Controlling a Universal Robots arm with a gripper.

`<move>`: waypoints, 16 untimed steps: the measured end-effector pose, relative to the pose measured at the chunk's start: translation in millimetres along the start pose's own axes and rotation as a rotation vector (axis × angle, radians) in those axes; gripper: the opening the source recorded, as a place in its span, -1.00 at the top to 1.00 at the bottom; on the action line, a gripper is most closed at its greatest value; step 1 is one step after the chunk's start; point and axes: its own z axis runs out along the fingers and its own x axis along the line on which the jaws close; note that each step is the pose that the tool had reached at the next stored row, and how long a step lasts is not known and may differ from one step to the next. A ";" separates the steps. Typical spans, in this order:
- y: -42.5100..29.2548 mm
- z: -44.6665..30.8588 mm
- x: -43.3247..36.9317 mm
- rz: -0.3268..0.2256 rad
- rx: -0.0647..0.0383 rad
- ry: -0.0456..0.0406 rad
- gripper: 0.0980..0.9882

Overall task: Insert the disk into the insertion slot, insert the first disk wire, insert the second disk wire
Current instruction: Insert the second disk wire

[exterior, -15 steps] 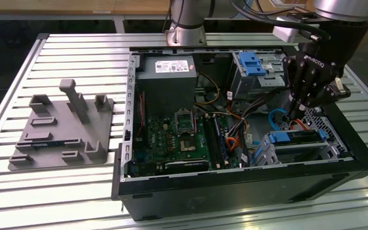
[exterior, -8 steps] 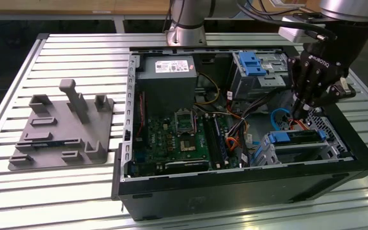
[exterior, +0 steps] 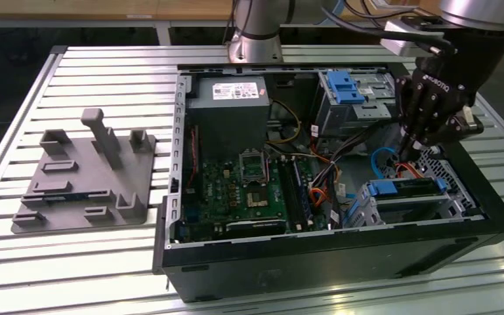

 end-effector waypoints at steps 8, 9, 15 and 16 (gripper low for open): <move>0.0 0.0 0.0 0.080 -0.014 -0.0294 0.86; 0.0 0.0 0.0 0.088 -0.015 -0.0334 0.86; -1.6 1.0 4.6 0.098 -0.017 -0.0733 0.86; -1.8 1.3 6.0 0.098 -0.017 -0.0816 0.86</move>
